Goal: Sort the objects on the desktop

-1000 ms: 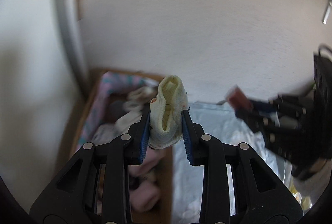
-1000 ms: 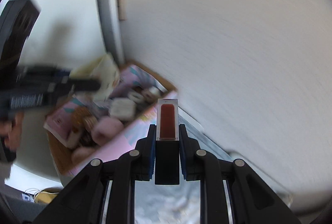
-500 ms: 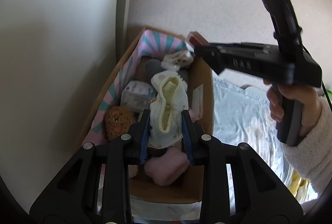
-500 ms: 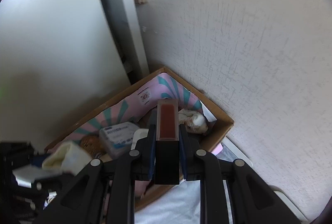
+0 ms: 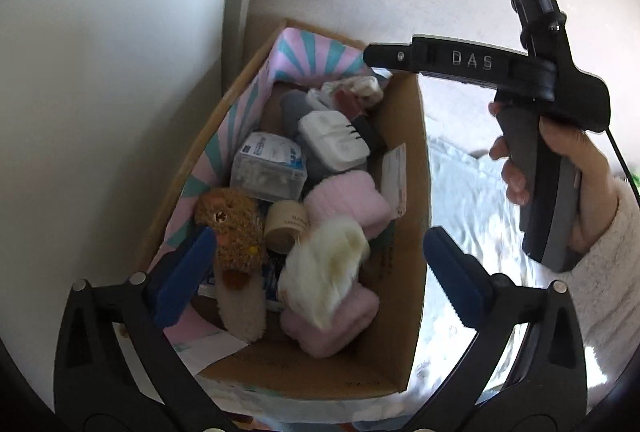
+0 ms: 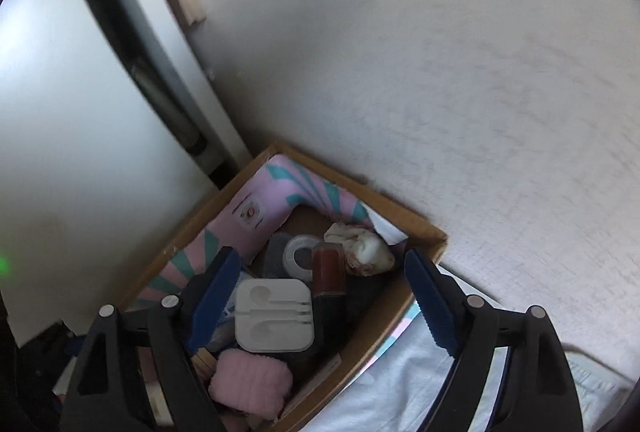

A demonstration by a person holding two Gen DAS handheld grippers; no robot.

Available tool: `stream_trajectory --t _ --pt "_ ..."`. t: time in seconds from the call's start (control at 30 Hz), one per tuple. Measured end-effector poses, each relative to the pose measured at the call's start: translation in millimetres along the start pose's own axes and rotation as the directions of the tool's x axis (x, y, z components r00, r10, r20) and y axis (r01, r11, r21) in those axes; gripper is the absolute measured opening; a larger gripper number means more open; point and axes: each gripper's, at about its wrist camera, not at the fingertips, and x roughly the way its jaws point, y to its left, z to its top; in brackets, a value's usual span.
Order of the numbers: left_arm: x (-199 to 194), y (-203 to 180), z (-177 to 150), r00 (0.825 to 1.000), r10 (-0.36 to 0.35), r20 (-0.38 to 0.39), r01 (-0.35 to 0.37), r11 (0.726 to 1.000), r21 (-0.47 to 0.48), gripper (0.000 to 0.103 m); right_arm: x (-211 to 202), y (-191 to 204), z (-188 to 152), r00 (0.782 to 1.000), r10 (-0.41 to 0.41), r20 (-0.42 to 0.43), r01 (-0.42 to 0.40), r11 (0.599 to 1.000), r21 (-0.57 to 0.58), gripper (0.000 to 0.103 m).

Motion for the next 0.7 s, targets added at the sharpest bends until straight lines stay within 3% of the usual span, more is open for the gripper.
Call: stream_trajectory --t 0.1,0.23,0.53,0.7 --pt "7.9 -3.8 -2.8 1.000 0.021 -0.008 -0.021 1.000 0.010 0.103 -5.3 -2.0 -4.2 1.000 -0.012 0.014 0.011 1.000 0.013 0.083" --pt "17.1 -5.9 -3.5 1.000 0.021 -0.015 -0.021 1.000 -0.001 0.103 -9.3 0.5 -10.4 1.000 -0.024 0.018 0.024 1.000 0.011 0.102" --pt "22.9 -11.1 7.0 0.998 0.059 -0.005 -0.058 0.998 0.024 0.103 -31.5 4.8 -17.0 0.997 -0.065 0.049 0.064 0.998 0.016 0.102" --pt "-13.4 -17.2 15.7 0.993 0.117 0.016 -0.118 0.990 0.070 0.103 -68.3 -0.4 -23.8 0.989 -0.120 0.088 0.115 0.991 0.061 0.102"
